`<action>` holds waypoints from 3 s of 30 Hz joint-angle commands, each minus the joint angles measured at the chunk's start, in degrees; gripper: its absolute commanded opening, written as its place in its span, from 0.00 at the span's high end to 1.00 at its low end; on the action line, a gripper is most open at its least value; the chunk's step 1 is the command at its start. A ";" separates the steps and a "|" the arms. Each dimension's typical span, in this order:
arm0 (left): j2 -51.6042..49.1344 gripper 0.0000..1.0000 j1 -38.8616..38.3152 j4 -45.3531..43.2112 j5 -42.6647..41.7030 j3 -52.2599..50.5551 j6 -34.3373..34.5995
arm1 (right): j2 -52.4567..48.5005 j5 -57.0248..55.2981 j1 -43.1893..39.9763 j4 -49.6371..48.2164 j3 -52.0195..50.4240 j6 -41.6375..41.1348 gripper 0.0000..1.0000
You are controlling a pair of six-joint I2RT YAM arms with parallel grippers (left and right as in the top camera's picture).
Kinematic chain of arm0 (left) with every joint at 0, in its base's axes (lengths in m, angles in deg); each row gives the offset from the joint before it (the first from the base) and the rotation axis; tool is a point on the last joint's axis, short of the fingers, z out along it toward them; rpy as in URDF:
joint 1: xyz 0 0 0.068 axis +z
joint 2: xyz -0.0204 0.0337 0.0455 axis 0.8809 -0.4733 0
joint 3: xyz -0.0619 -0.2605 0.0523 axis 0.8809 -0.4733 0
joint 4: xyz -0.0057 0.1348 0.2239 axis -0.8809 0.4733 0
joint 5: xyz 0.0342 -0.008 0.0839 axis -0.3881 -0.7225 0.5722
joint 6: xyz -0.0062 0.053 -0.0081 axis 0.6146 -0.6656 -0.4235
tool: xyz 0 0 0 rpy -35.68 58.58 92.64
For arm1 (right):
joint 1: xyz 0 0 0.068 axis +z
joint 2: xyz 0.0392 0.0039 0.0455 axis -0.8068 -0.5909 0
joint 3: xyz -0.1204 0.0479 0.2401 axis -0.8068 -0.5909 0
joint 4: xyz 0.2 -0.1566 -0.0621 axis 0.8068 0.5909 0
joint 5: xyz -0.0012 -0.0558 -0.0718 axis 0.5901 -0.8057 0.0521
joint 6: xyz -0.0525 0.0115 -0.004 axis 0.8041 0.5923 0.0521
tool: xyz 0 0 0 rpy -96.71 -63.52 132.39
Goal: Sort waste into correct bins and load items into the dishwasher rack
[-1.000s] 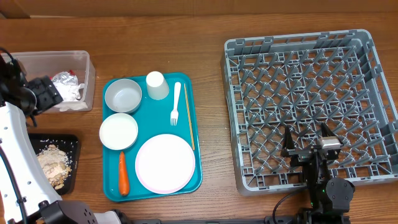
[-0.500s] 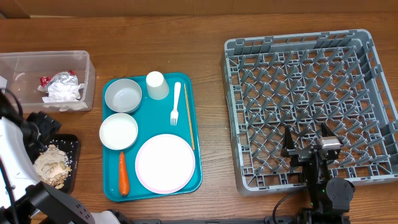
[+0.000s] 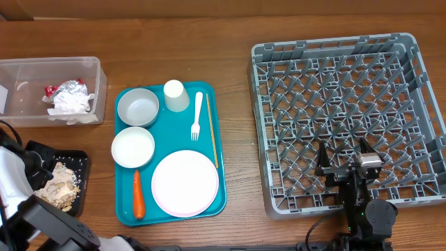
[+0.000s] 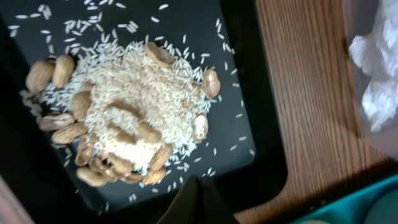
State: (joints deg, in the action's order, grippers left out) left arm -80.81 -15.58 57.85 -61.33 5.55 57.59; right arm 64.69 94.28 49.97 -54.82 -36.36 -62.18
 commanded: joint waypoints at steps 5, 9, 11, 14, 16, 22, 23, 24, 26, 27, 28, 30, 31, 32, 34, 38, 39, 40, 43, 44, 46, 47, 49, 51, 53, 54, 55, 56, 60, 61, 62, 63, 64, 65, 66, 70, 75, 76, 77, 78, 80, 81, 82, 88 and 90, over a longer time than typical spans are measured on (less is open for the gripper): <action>-7.34 0.96 0.26 -0.92 -0.61 -0.96 5.51 | 0.57 0.35 -0.33 -0.22 -0.61 0.02 0.00; -10.67 0.96 0.26 -2.29 -0.72 -0.96 6.23 | 0.57 0.35 -0.33 -0.22 -0.61 0.02 0.00; -11.58 0.96 0.24 -3.54 -0.74 -0.96 6.23 | 0.57 0.35 -0.33 -0.22 -0.61 0.04 0.00; -11.74 0.96 0.24 -5.44 -0.66 -0.96 6.25 | 0.57 0.35 -0.33 -0.22 -0.61 0.02 0.00; -11.76 0.96 0.20 -6.38 -0.61 -0.96 6.25 | 0.57 0.35 -0.33 -0.22 -0.61 0.02 0.00; -11.91 0.96 -1.18 -9.90 -0.61 -0.96 6.27 | 0.57 0.35 -0.33 -0.22 -0.61 0.02 0.00; -11.98 0.96 -1.53 -10.45 -0.59 -0.96 6.27 | 0.57 0.35 -0.33 -0.22 -0.61 0.02 0.00; -11.98 0.96 -1.79 -10.99 -0.59 -0.96 6.27 | 0.57 0.35 -0.33 -0.22 -0.61 0.02 0.00; -11.98 0.96 -2.49 -11.98 -0.55 -0.96 6.47 | 0.57 0.35 -0.33 -0.22 -0.61 0.02 0.00; -11.98 0.96 -3.04 -12.63 -0.59 -0.96 6.56 | 0.57 0.35 -0.33 -0.22 -0.59 0.02 0.00; -12.00 0.96 -3.43 -12.96 -0.55 -0.96 6.93 | 0.57 0.35 -0.33 -0.22 -0.61 0.02 0.00; -12.00 0.96 -4.04 -13.33 -0.26 -0.96 7.91 | 0.57 0.35 -0.33 -0.22 -0.61 0.04 0.00; -12.00 0.96 -4.31 -13.33 0.11 -0.96 8.74 | 0.57 0.35 -0.33 -0.22 -0.61 0.02 0.00; -12.00 0.96 -4.57 -13.33 0.37 -0.96 9.99 | 0.57 0.35 -0.33 -0.22 -0.61 0.02 0.00; -12.00 0.96 -4.92 -13.53 0.46 -0.96 12.04 | 0.57 0.35 -0.33 -0.22 -0.59 0.02 0.00; -12.00 0.96 -5.35 -14.60 1.18 -0.96 12.66 | 0.57 0.35 -0.33 -0.22 -0.59 0.02 0.00; -12.00 0.96 -5.38 -14.67 1.42 -0.96 12.63 | 0.57 0.35 -0.33 -0.22 -0.61 0.02 0.00; -12.00 0.96 -5.38 -14.88 1.53 -0.96 12.63 | 0.57 0.35 -0.33 -0.22 -0.61 0.02 0.00; -12.00 0.96 -5.38 -15.69 1.53 -0.96 12.63 | 0.57 0.35 -0.33 -0.22 -0.59 0.02 0.00; -12.00 0.96 -5.38 -15.93 1.53 -0.96 12.63 | 0.57 0.35 -0.33 -0.22 -0.61 0.02 0.00; -12.02 0.96 -5.38 -16.46 1.51 -0.96 12.63 | 0.57 0.35 -0.33 -0.22 -0.61 0.02 0.00; -12.02 0.96 -5.38 -16.76 1.51 -0.96 12.63 | 0.57 0.35 -0.33 -0.22 -0.61 0.02 0.00; -12.02 0.96 -5.38 -17.18 1.51 -0.96 12.61 | 0.57 0.35 -0.33 -0.22 -0.61 0.02 0.00; -12.02 0.96 -5.40 -17.18 1.51 -0.96 12.63 | 0.57 0.35 -0.33 -0.22 -0.61 0.02 0.00; -12.13 0.96 -5.44 -17.27 1.51 -0.96 12.61 | 0.57 0.35 -0.33 -0.22 -0.61 0.02 0.00; -12.22 0.96 -5.49 -17.38 1.49 -0.96 12.61 | 0.57 0.35 -0.33 -0.22 -0.59 0.02 0.00; -12.35 0.96 -5.62 -17.42 1.49 -0.96 12.59 | 0.57 0.35 -0.33 -0.22 -0.61 0.02 0.00; -12.55 0.96 -5.77 -17.42 1.51 -0.96 12.59 | 0.57 0.35 -0.33 -0.22 -0.61 0.02 0.00; -14.08 0.96 -7.43 -17.40 1.29 -0.96 12.57 | 0.57 0.35 -0.33 -0.22 -0.61 0.02 0.00; -14.47 0.96 -8.04 -17.38 1.27 -0.96 12.59 | 0.57 0.35 -0.33 -0.22 -0.61 0.02 0.00; -15.02 0.96 -8.72 -17.42 1.29 -0.96 12.59 | 0.57 0.35 -0.33 -0.22 -0.59 0.02 0.00; -15.45 0.96 -9.49 -17.40 1.29 -0.96 12.61 | 0.57 0.35 -0.33 -0.22 -0.59 0.02 0.00; -15.87 0.96 -10.23 -17.46 1.29 -0.96 12.61 | 0.57 0.35 -0.33 -0.22 -0.61 0.02 0.00; -16.09 0.96 -11.04 -17.59 1.33 -0.96 12.61 | 0.57 0.35 -0.33 -0.22 -0.59 0.02 0.00; -16.13 0.96 -11.76 -17.73 1.36 -0.96 12.61 | 0.57 0.35 -0.33 -0.22 -0.61 0.02 0.00; -16.06 0.96 -14.08 -18.47 1.36 -0.94 12.61 | 0.57 0.35 -0.33 -0.22 -0.61 0.02 0.00; -16.06 0.96 -14.62 -17.11 1.33 -0.94 12.61 | 0.57 0.35 -0.33 -0.22 -0.61 0.02 0.00; -16.06 0.96 -14.62 -16.57 1.33 -0.94 12.61 | 0.57 0.35 -0.33 -0.22 -0.59 0.02 0.00; -16.04 0.96 -14.62 -15.87 1.36 -0.94 12.61 | 0.57 0.35 -0.33 -0.22 -0.61 0.02 0.00; -16.04 0.96 -14.62 -15.43 1.36 -0.94 12.59 | 0.57 0.35 -0.33 -0.22 -0.61 0.02 0.00; -16.06 0.96 -14.62 -14.53 1.33 -0.94 12.39 | 0.57 0.35 -0.33 -0.22 -0.61 0.02 0.00; -16.04 0.96 -14.62 -14.10 1.33 -0.94 12.41 | 0.57 0.35 -0.33 -0.22 -0.59 0.02 0.00; -16.04 0.96 -14.64 -13.25 1.31 -0.94 12.41 | 0.57 0.35 -0.33 -0.22 -0.61 0.02 0.00; -15.98 0.96 -14.71 -11.21 1.05 -0.94 12.17 | 0.57 0.35 -0.33 -0.22 -0.59 0.02 0.00; -15.96 0.96 -14.71 -10.84 0.81 -0.94 11.87 | 0.57 0.35 -0.33 -0.22 -0.61 0.02 0.00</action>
State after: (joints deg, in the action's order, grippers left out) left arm -96.36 -29.92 45.81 -60.26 5.13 69.02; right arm 64.69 94.28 49.97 -54.84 -36.36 -62.18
